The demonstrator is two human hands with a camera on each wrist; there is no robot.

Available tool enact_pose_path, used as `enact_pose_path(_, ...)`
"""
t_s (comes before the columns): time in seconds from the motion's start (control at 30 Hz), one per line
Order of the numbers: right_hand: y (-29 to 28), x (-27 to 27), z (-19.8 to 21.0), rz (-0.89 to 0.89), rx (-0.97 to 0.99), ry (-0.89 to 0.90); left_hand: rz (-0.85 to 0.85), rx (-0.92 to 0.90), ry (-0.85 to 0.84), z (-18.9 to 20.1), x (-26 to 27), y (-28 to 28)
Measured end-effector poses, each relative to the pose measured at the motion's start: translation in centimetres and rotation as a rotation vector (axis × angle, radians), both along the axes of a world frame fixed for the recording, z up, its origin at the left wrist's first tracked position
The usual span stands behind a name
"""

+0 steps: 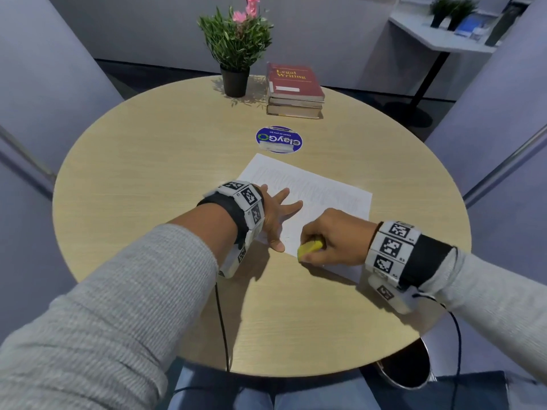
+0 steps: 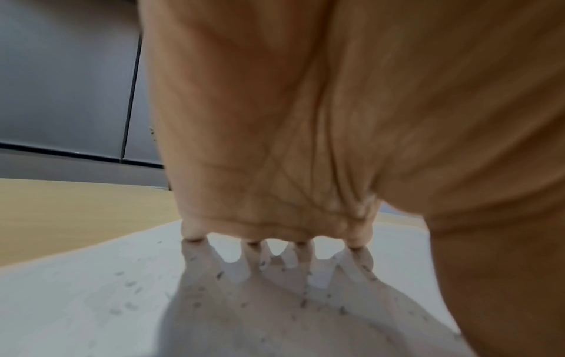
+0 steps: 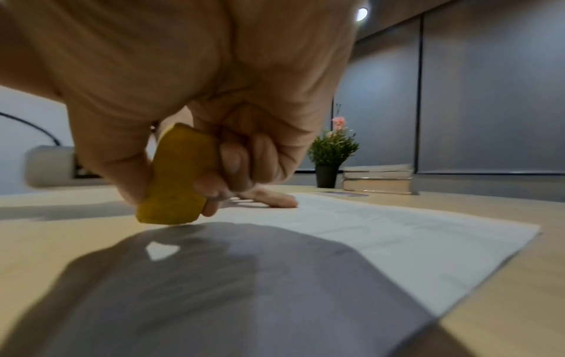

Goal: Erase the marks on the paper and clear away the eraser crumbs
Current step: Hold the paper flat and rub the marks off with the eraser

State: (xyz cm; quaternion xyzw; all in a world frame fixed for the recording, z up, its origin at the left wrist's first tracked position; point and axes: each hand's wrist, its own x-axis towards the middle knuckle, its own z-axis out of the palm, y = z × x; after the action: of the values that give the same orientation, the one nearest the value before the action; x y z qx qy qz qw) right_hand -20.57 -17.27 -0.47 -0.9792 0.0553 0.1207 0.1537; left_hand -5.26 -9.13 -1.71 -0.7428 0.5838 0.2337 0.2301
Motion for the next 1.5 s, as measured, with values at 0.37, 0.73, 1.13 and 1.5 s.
enact_pose_path(0.37, -3.3, -0.4, -0.1, -0.131, -0.067, -0.029, -0.037, -0.137, 0.058, 1.9, -1.4, -0.5)
enact_pose_path(0.73, 0.0, 0.7, -0.1, 0.090, -0.091, 0.009, -0.108, -0.039, 0.076, 1.4, -1.9, -0.5)
enact_pose_path(1.13, -2.5, 1.7, 0.6, -0.039, -0.079, -0.030, -0.121, -0.067, 0.019, 1.5, -2.1, -0.2)
enact_pose_path(1.5, -2.2, 0.7, 0.2, -0.039, -0.048, -0.070, -0.134, -0.079, -0.008, 0.8, -1.7, -0.9)
